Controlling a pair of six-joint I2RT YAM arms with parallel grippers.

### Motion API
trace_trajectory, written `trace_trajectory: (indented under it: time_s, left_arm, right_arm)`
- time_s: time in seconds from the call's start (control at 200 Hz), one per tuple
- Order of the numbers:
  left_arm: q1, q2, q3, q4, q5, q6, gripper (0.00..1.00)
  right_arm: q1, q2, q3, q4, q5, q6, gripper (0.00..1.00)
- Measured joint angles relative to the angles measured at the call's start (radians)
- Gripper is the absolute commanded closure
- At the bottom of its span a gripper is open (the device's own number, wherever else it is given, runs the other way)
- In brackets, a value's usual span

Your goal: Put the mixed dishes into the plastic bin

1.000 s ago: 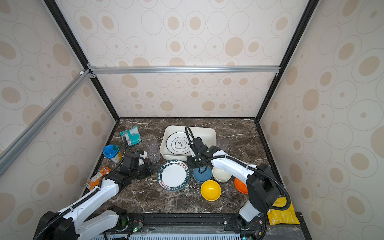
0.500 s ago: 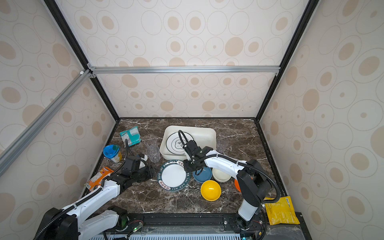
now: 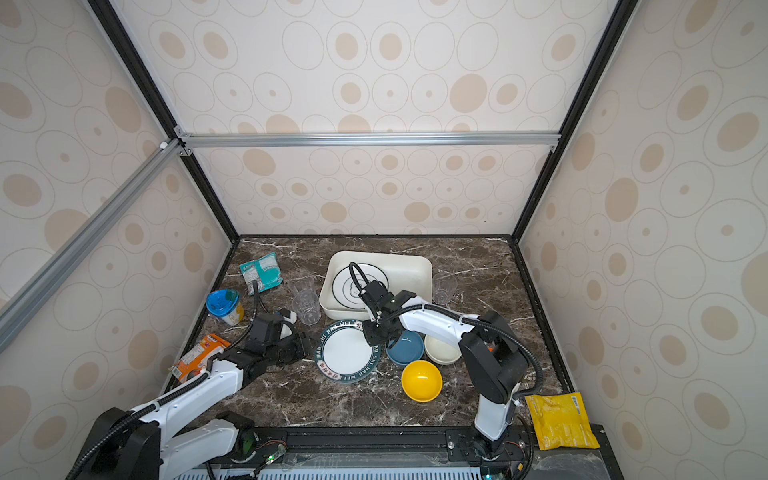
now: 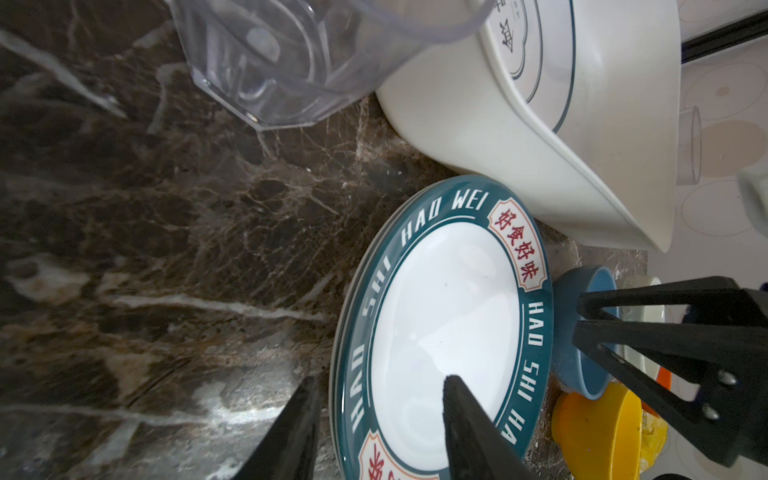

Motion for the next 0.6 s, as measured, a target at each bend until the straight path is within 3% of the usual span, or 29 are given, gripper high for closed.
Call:
trace_trajectory:
  time_s: [0.6]
  left_arm:
    - [-0.001,0.026,0.0,0.021,0.007,0.0,0.56]
  right_arm:
    - [0.0,0.05,0.02,-0.011,0.003,-0.008,0.58]
